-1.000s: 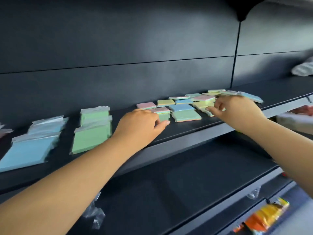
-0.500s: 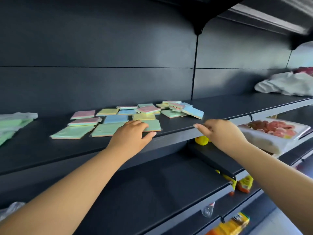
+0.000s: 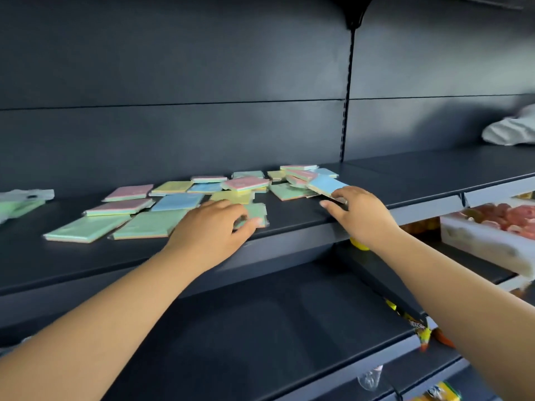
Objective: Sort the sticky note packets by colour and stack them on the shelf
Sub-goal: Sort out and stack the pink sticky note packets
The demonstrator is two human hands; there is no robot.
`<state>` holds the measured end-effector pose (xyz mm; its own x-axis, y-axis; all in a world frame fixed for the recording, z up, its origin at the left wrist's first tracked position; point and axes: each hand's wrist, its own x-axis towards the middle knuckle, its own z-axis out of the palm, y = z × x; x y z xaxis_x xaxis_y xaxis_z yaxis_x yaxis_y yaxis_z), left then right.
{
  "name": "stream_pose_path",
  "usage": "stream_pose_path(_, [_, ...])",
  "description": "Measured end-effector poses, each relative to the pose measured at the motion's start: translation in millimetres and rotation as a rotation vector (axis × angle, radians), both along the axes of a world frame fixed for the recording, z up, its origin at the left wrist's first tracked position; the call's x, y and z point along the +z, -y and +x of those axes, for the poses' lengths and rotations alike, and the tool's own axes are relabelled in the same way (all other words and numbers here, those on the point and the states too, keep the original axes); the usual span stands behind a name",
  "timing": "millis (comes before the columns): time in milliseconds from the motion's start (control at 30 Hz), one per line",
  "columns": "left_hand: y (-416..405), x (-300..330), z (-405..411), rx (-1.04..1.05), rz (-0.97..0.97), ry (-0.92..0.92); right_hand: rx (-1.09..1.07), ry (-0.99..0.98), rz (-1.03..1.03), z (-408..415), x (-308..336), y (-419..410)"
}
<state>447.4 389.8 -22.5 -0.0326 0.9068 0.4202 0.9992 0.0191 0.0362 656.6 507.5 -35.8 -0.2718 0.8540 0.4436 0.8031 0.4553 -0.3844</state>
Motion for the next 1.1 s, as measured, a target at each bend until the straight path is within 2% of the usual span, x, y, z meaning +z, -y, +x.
stream_pose_path(133, [-35, 26, -3, 0.044, -0.031, 0.176, -0.01, -0.013, -0.042, 9, 13, -32])
stream_pose_path(300, [-95, 50, -15, 0.124, -0.118, 0.164, 0.064, 0.034, -0.292, 12, 26, -66])
stream_pose_path(400, [-132, 46, -30, 0.168, -0.223, 0.151, 0.103, 0.037, -0.304, 14, 27, -84])
stream_pose_path(567, [-163, 27, -43, 0.257, -0.344, 0.211, 0.166, -0.283, -0.443, 23, 37, -113])
stream_pose_path(733, [-161, 39, -55, 0.286, -0.47, 0.235, 0.248, -0.36, -0.52, 16, 46, -144])
stream_pose_path(867, [-157, 44, -60, 0.379, -0.583, 0.202, 0.32, -0.301, -0.507, -4, 57, -167])
stream_pose_path(1000, [-171, 49, -62, 0.392, -0.548, 0.338, 0.398, -0.209, -0.5, -32, 70, -187])
stream_pose_path(1100, [-190, 53, -60, 0.371, -0.525, 0.34, 0.42, -0.146, -0.524, -49, 72, -204])
